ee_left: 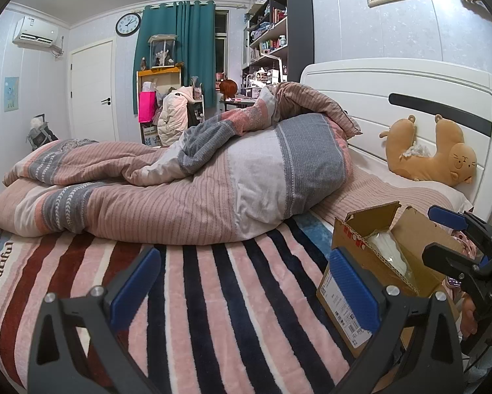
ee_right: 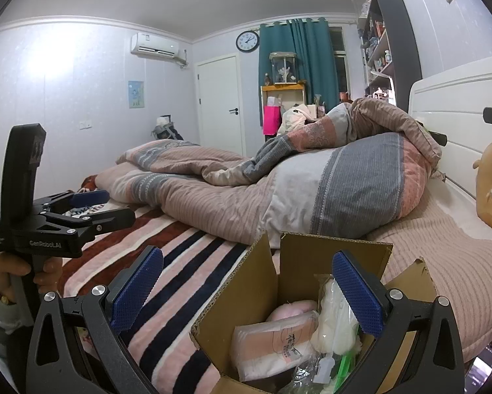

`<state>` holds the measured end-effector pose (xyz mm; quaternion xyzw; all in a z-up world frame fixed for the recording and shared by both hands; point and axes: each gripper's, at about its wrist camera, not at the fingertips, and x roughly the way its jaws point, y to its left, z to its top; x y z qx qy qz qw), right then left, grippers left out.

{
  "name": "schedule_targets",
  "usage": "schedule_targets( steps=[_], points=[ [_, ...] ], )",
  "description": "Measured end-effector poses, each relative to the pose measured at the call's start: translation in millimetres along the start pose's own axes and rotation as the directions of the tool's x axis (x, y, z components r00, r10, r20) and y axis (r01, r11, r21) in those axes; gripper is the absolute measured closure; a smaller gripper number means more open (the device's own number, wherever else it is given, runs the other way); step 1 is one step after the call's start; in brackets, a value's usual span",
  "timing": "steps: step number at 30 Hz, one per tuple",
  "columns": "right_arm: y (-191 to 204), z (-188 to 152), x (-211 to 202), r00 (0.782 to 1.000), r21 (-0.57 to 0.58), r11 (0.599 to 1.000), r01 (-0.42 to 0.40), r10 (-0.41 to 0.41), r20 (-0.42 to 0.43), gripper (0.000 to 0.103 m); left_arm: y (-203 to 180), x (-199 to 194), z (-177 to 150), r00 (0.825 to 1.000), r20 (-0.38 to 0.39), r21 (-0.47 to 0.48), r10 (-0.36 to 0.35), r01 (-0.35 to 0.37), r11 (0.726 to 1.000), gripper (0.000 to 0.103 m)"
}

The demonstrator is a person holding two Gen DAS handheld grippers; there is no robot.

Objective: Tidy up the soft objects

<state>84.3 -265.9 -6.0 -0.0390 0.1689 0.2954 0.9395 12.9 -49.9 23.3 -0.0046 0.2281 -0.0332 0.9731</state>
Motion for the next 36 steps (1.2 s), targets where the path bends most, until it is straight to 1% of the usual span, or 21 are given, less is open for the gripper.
schedule_targets(
  steps=[36],
  points=[
    [4.0,-1.5,-0.4,1.000,0.002,1.000,0.003,-0.003,-0.004,0.000,0.7,0.1,-0.8,1.000,-0.001,0.003,0.001,-0.001,1.000,0.001]
  ],
)
